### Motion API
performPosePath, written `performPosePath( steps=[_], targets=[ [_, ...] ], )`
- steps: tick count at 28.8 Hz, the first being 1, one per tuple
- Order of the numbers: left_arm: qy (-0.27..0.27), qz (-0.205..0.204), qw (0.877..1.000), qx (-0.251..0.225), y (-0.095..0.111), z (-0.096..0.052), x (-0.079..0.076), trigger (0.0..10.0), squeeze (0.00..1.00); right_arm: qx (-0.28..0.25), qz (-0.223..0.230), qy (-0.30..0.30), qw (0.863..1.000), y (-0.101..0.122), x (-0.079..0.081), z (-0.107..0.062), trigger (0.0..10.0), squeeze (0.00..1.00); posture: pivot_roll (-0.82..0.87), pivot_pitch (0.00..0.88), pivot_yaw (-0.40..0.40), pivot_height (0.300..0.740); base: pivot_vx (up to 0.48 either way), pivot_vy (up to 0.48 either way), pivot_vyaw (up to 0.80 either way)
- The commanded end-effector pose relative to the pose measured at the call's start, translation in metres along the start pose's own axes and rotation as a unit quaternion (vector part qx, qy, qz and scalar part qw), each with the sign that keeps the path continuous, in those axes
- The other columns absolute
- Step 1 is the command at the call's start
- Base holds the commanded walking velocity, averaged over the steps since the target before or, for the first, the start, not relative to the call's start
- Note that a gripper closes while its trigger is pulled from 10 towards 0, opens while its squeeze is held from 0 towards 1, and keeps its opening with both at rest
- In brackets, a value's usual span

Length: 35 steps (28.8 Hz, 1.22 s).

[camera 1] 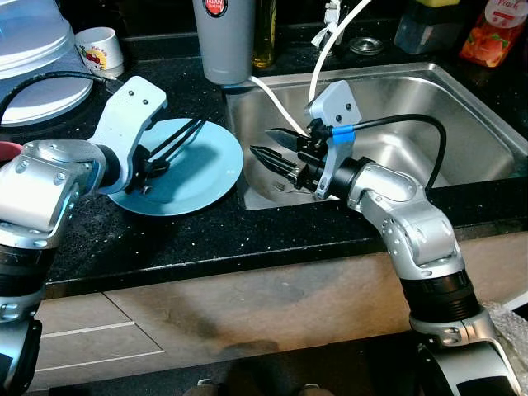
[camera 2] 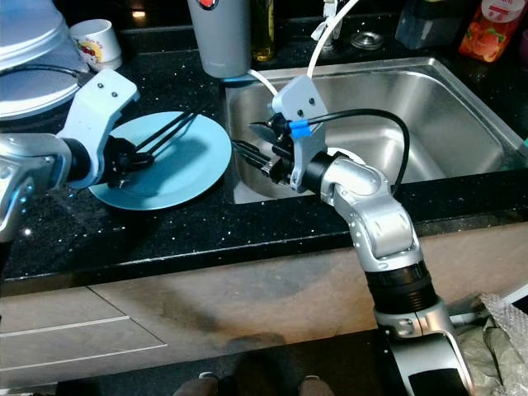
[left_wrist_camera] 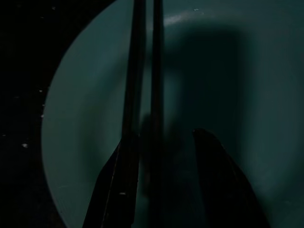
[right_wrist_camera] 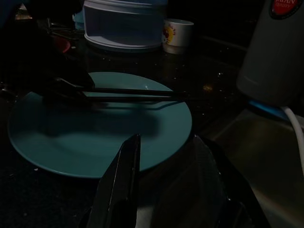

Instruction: Kitchen organization

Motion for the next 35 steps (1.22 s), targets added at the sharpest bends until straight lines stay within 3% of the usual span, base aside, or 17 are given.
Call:
performPosePath(
  steps=[1, 13, 14, 15, 16, 18, 19, 28, 35],
  targets=[
    [0.001, -0.005, 1.0, 0.015, -0.008, 0.002, -0.001, 10.0, 0.0, 0.004, -0.001, 0.016, 1.0, 0.0, 0.007, 0.0, 10.0, 0.0, 0.0, 0.12, 0.008, 0.74, 0.0, 0.0, 0.0],
    [-0.009, -0.003, 0.999, 0.045, -0.025, 0.005, -0.006, 10.0, 0.0, 0.009, -0.002, 0.034, 0.999, -0.002, 0.014, 0.0, 10.0, 0.0, 0.01, 0.113, 0.007, 0.74, 0.0, 0.0, 0.0],
    [-0.008, -0.001, 0.999, 0.049, -0.026, 0.005, -0.006, 7.6, 0.0, 0.01, -0.002, 0.035, 0.999, -0.002, 0.015, 0.0, 10.0, 0.0, 0.01, 0.111, 0.007, 0.74, 0.0, 0.0, 0.0],
    [-0.007, 0.0, 0.999, 0.052, -0.028, 0.005, -0.005, 6.9, 0.0, 0.011, -0.002, 0.036, 0.999, -0.002, 0.016, 0.0, 10.0, 0.0, 0.01, 0.11, 0.009, 0.74, 0.0, 0.0, 0.0],
    [-0.007, 0.0, 0.999, 0.054, -0.029, 0.006, -0.005, 1.9, 0.0, 0.011, -0.002, 0.037, 0.999, -0.003, 0.016, 0.0, 10.0, 0.0, 0.01, 0.11, 0.009, 0.74, 0.0, 0.0, 0.0],
    [-0.007, 0.0, 0.998, 0.055, -0.029, 0.006, -0.005, 1.9, 0.0, 0.012, -0.002, 0.037, 0.999, -0.003, 0.016, 0.0, 10.0, 0.0, 0.01, 0.11, 0.009, 0.74, 0.0, 0.0, 0.0],
    [-0.008, 0.0, 0.998, 0.055, -0.029, 0.006, -0.006, 0.0, 0.0, 0.012, -0.001, 0.036, 0.999, -0.003, 0.016, 0.0, 10.0, 0.0, 0.01, 0.11, 0.009, 0.74, 0.0, 0.0, 0.0],
    [-0.015, 0.01, 1.0, 0.015, -0.017, 0.005, -0.009, 0.0, 0.0, 0.013, -0.003, 0.028, 1.0, -0.002, 0.012, 0.0, 10.0, 0.0, 0.01, 0.116, 0.01, 0.74, 0.0, 0.0, 0.0],
    [-0.052, 0.038, 0.996, -0.066, 0.007, 0.005, -0.027, 0.0, 0.0, -0.003, -0.001, 0.0, 1.0, 0.004, 0.004, 0.001, 10.0, 0.0, 0.01, 0.118, 0.008, 0.74, 0.0, 0.0, 0.0]
  ],
)
Point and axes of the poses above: a point about 5 cm out from each wrist's last joint towards the gripper, its own z axis pointing out of the wrist towards the gripper, its own y axis along the axis of the wrist's last joint, x = y × z, the point moved 4 cm from there along z, pointing out of the wrist towards the gripper, and after that the axes turned 4 degrees about -z, right-handed, at the moved point
